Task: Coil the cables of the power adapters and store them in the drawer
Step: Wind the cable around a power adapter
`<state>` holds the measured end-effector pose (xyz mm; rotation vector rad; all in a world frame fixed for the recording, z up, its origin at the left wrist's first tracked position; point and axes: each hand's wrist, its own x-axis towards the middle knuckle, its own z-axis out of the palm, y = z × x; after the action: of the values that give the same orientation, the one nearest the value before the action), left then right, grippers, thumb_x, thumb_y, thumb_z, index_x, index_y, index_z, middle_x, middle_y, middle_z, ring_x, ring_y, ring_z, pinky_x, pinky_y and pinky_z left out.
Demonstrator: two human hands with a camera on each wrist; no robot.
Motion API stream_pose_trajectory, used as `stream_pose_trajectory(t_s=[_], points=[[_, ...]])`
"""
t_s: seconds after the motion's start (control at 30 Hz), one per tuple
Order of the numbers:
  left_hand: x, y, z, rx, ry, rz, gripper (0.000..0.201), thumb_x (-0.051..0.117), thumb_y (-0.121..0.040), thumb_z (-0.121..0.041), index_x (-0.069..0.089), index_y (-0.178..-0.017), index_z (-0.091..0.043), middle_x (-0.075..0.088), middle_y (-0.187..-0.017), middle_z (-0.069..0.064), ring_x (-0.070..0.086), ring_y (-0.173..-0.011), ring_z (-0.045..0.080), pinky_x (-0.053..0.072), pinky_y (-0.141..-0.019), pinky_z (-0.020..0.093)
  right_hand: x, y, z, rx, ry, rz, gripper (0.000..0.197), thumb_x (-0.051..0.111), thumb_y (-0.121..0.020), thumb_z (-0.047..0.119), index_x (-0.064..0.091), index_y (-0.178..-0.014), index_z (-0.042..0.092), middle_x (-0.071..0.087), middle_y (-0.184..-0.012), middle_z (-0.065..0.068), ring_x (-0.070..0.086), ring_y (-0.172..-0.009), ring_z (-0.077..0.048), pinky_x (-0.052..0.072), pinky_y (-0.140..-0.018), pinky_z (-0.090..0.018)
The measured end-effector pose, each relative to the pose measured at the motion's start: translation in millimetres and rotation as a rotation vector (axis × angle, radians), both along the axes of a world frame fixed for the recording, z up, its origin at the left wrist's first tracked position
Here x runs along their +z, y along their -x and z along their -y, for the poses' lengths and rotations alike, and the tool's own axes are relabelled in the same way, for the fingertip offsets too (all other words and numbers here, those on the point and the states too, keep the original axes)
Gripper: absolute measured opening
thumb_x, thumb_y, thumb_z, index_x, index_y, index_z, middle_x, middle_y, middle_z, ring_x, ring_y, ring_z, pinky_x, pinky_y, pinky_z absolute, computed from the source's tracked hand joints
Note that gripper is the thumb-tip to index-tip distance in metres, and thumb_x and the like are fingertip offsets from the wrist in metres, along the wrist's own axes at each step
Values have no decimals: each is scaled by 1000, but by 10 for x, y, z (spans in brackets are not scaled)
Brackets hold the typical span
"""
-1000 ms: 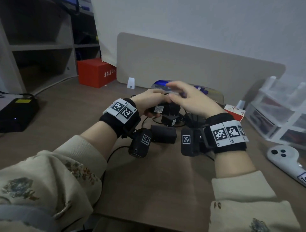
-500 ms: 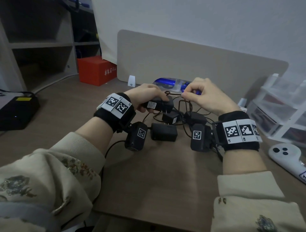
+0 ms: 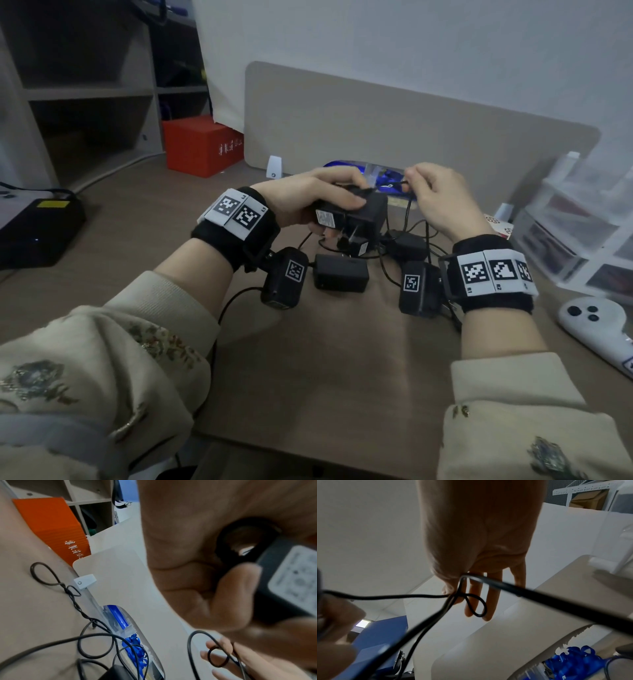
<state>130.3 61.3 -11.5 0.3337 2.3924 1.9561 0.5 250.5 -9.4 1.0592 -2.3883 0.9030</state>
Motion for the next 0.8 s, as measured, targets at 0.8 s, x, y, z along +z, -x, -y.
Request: stream_pose_trajectory(t_s=[0.8], points=[[-30, 241, 338, 695, -844, -79, 23, 53, -96, -24, 57, -112, -8, 60, -73, 5, 49, -46, 13, 32, -34, 18, -266, 231, -70, -250, -11, 241, 52, 43, -79, -3, 67, -117, 24, 50, -136, -12, 51, -121, -32, 42, -102, -38]])
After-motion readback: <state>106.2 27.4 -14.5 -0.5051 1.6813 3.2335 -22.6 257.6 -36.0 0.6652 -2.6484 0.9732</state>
